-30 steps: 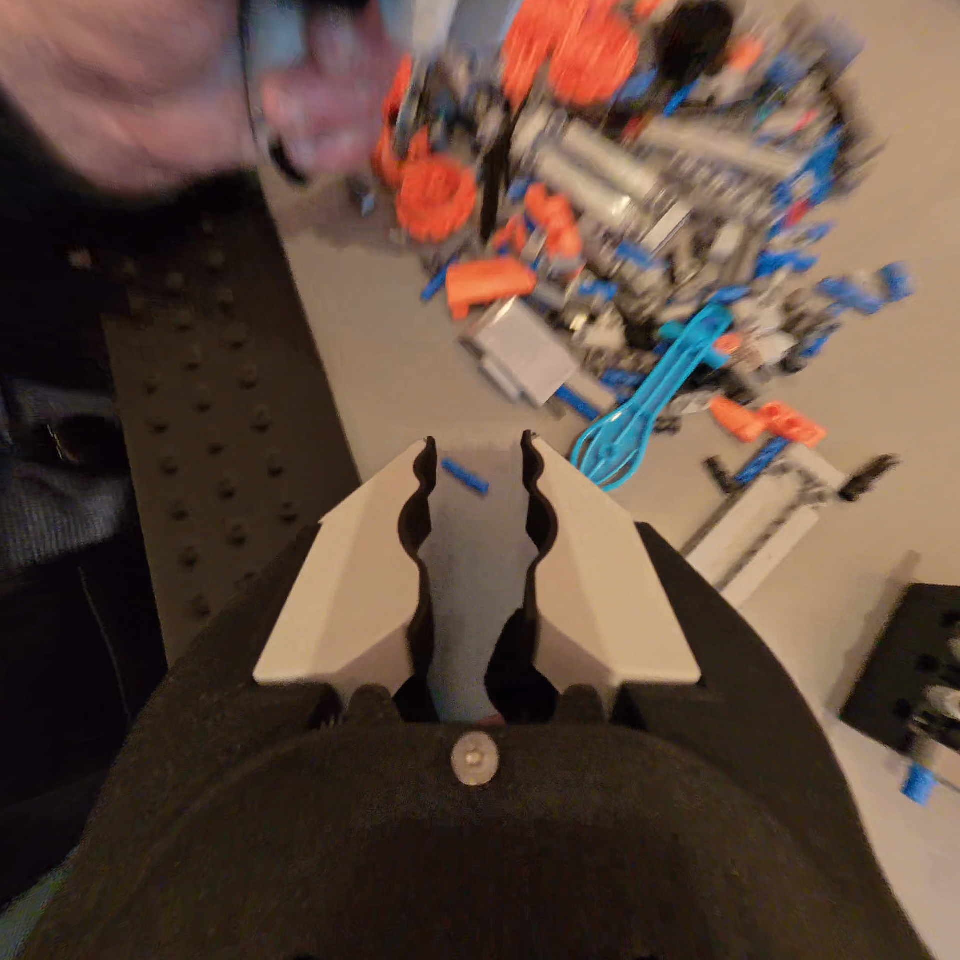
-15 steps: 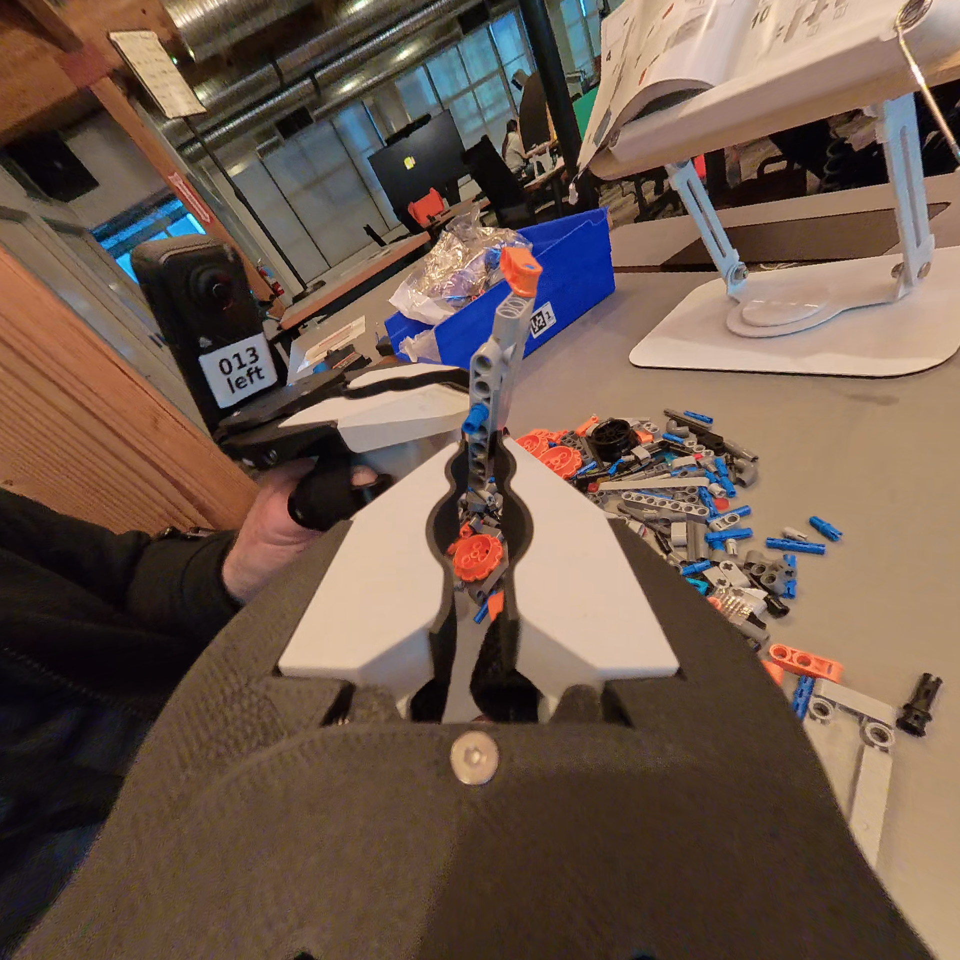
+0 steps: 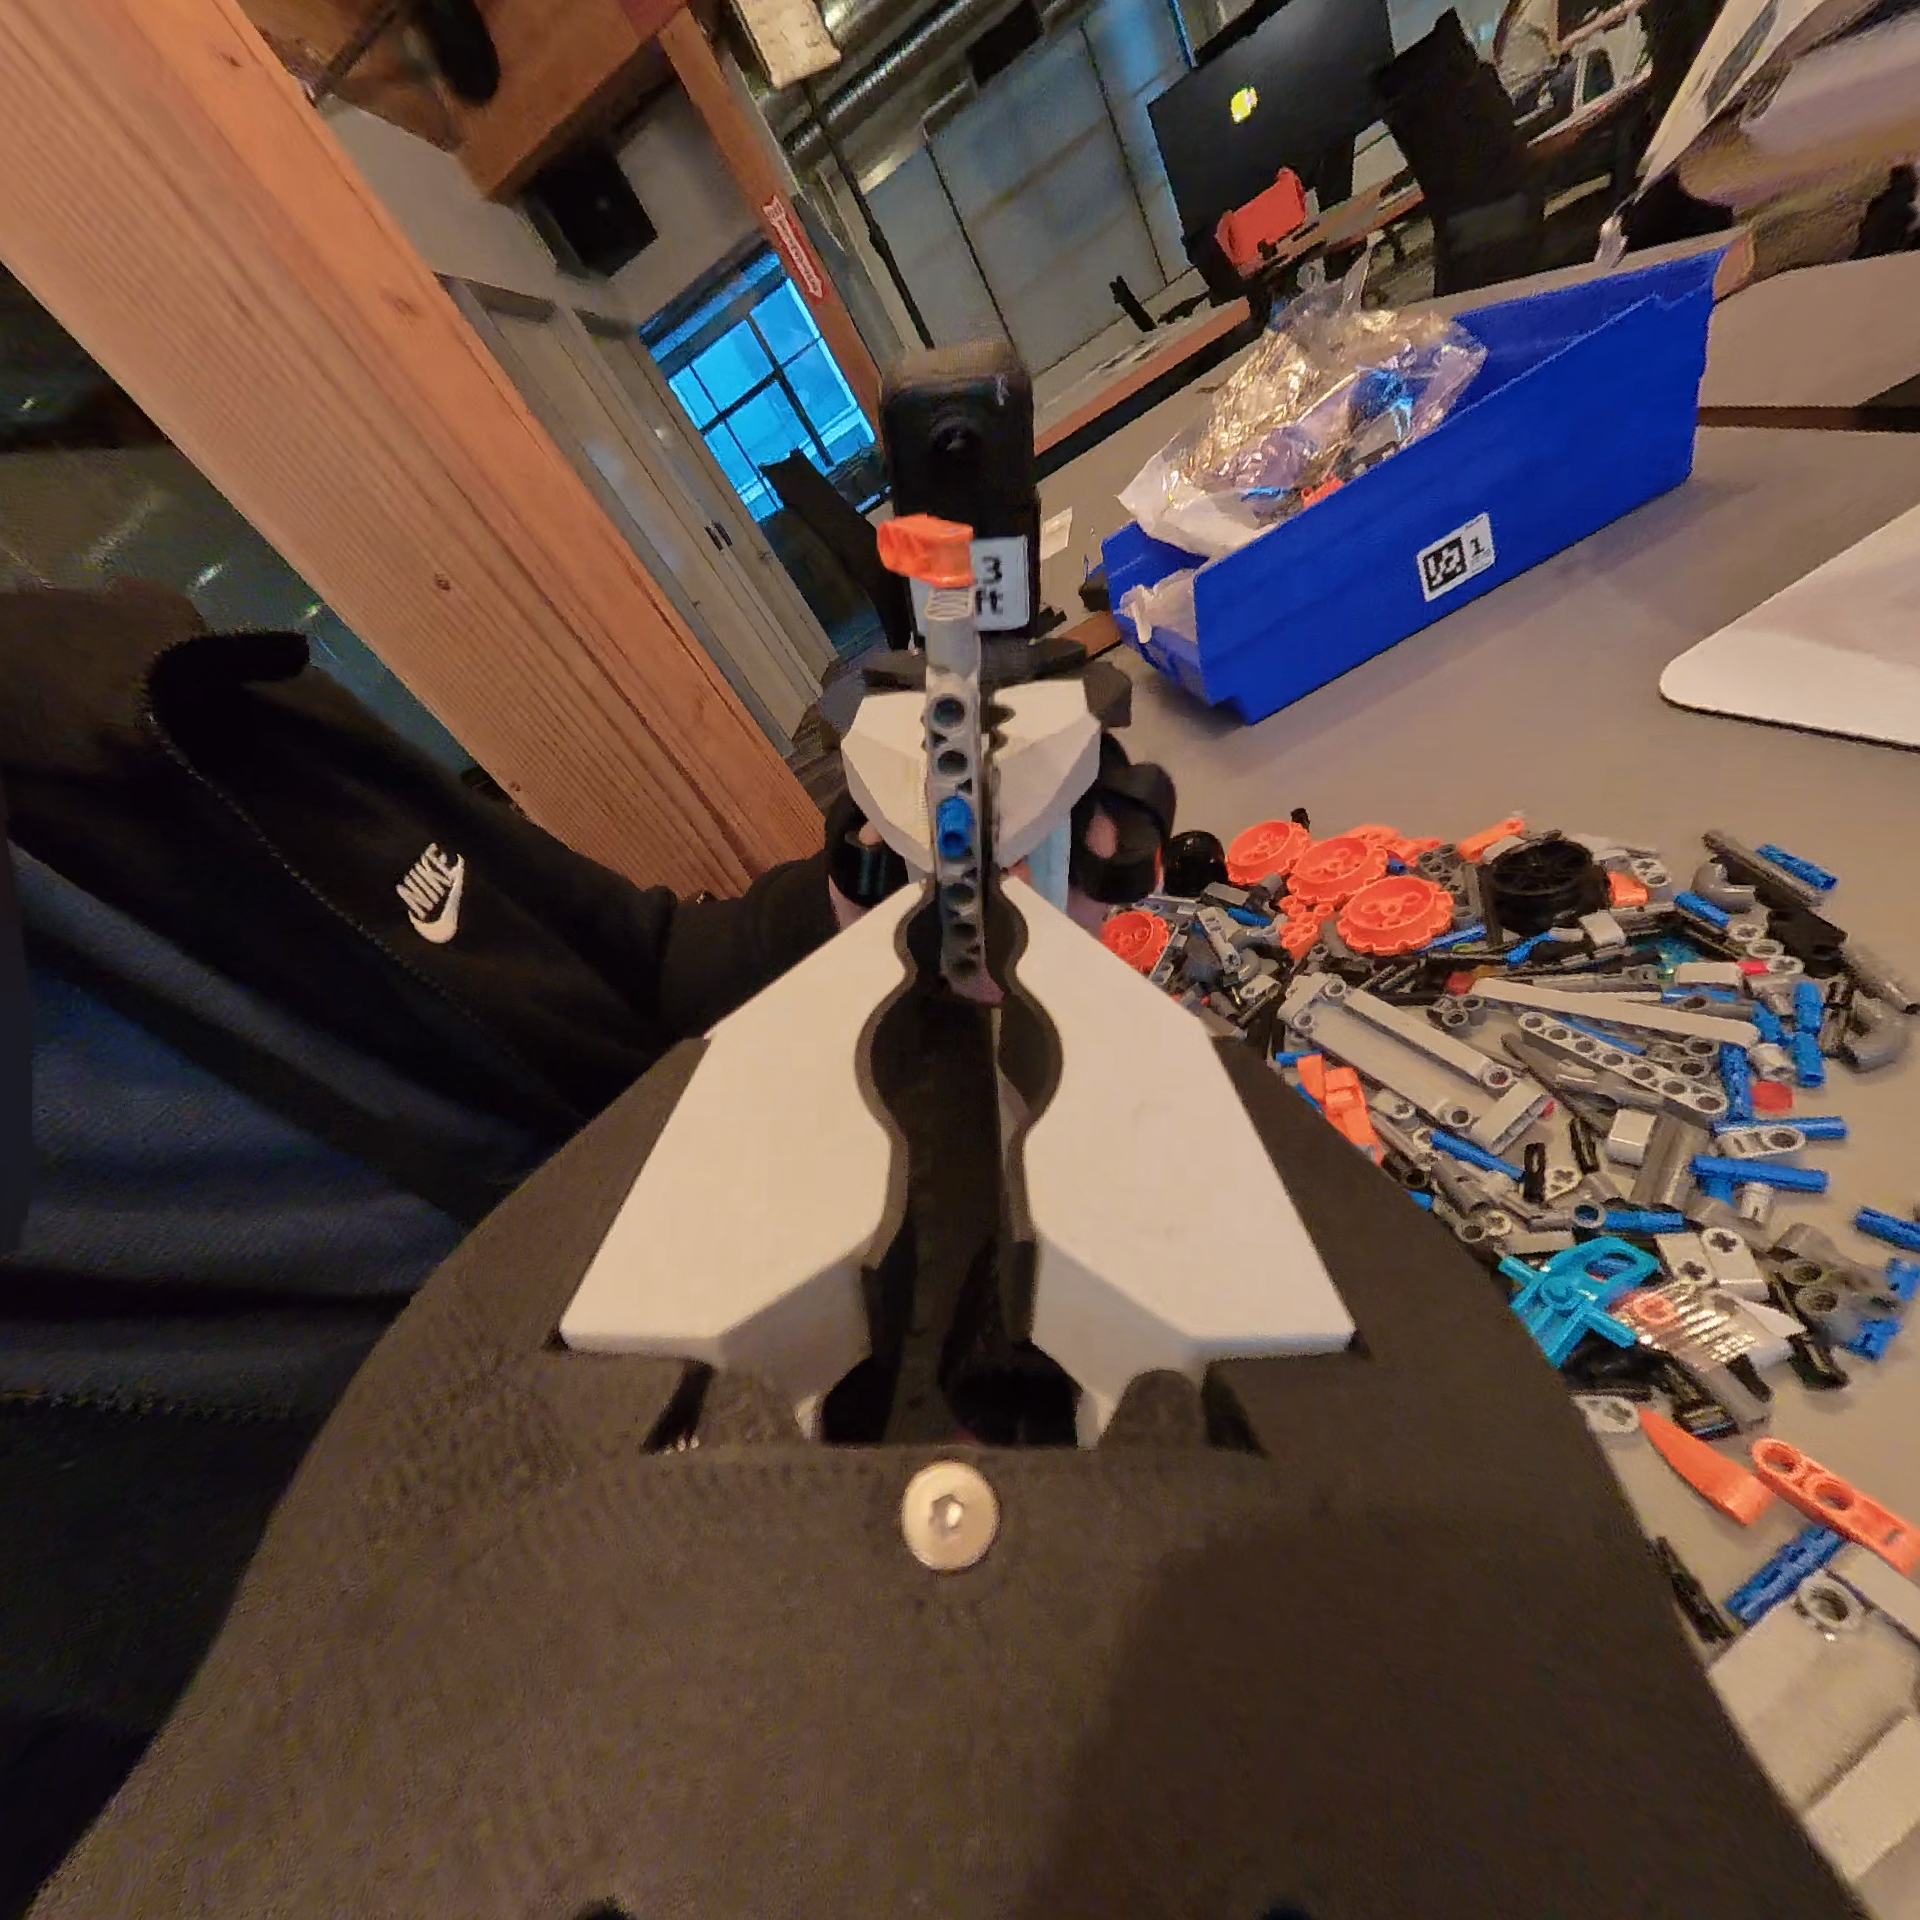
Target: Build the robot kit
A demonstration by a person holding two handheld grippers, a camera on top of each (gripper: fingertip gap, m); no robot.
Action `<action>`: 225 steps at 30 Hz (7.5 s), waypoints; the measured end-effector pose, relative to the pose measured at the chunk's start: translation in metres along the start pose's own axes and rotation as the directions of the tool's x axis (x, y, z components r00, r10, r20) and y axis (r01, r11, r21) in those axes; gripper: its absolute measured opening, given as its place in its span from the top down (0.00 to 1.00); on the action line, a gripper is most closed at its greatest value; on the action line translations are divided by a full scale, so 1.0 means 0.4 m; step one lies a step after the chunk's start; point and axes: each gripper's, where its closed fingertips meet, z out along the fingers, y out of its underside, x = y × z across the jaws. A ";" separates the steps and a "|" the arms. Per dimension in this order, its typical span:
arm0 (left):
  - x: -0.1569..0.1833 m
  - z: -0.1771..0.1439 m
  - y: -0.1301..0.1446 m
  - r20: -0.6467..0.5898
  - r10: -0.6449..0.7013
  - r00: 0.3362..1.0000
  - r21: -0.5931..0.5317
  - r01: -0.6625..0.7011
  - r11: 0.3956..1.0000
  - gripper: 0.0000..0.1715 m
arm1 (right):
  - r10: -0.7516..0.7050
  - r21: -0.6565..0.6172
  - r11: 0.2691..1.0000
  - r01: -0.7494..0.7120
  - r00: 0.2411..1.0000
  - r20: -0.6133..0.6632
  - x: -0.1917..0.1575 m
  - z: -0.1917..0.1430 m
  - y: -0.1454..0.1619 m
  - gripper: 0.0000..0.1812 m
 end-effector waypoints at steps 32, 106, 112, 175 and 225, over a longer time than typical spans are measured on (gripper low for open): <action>0.001 -0.023 -0.051 -0.022 -0.031 0.999 0.209 0.034 0.977 0.97 | -0.011 0.115 0.993 0.016 0.999 -0.038 0.002 0.026 -0.043 0.97; -0.041 -0.099 0.000 0.017 -0.158 0.987 0.198 0.151 0.968 0.97 | -0.448 -0.711 0.647 0.275 0.892 -0.062 0.131 -0.084 0.376 0.90; -0.047 -0.091 0.010 0.005 -0.179 0.984 0.184 0.175 0.967 0.97 | -0.438 -0.743 0.614 0.267 0.898 -0.039 0.152 -0.085 0.409 0.94; -0.061 -0.058 0.082 0.003 -0.241 0.971 0.042 0.240 0.970 0.97 | -0.983 -0.713 0.131 0.689 0.186 -0.001 0.078 0.018 0.062 0.99; -0.044 -0.041 0.111 -0.045 -0.267 0.963 -0.049 0.265 0.963 0.97 | -0.915 -0.643 0.257 0.722 0.396 0.078 0.069 -0.020 0.104 0.99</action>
